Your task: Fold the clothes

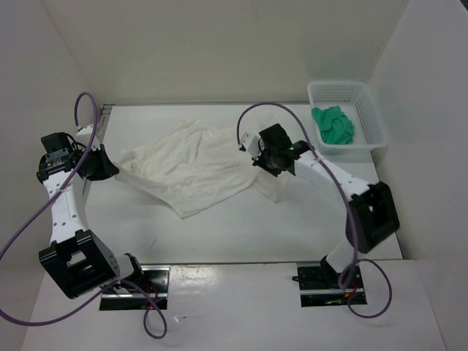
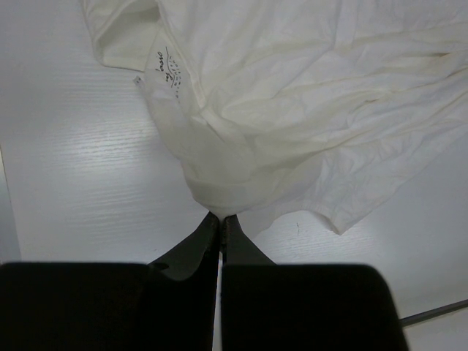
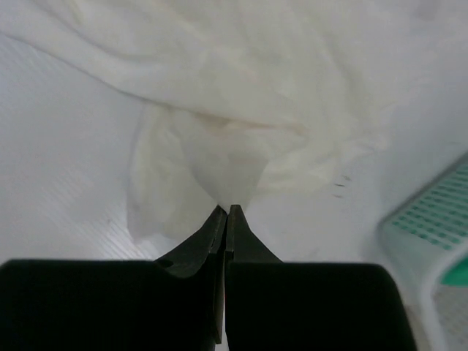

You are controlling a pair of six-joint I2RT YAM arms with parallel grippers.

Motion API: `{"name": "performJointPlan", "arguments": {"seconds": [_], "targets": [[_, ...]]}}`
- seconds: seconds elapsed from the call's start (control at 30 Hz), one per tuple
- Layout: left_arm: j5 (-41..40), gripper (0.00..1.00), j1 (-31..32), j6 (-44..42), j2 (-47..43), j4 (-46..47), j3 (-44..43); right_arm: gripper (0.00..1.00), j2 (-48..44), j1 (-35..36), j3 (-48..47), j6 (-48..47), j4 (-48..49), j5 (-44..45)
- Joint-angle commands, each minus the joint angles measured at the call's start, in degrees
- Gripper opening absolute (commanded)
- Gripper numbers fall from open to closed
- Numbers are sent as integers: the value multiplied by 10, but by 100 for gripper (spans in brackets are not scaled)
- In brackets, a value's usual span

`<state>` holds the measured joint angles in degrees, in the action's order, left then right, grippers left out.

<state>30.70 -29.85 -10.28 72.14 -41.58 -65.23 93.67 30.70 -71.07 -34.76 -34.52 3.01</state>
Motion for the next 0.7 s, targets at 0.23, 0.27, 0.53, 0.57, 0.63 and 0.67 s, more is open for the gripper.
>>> {"name": "performJointPlan", "arguments": {"seconds": [0.23,0.27,0.53,0.57,0.63,0.67], "targets": [[20,0,1,0,-1,5,8,1,-277,41,153,-124,122,212],[20,0,1,0,-1,5,8,3,-277,41,168,-137,131,228],[25,0,1,-5,-6,5,8,66,-253,-70,165,-63,190,227],[25,0,1,-5,-6,5,8,69,-221,-80,150,-48,179,227],[25,0,1,-5,-6,5,8,72,-189,-85,111,-13,140,218],[25,0,1,-5,-6,5,8,77,-166,-85,101,-7,93,186]]}}
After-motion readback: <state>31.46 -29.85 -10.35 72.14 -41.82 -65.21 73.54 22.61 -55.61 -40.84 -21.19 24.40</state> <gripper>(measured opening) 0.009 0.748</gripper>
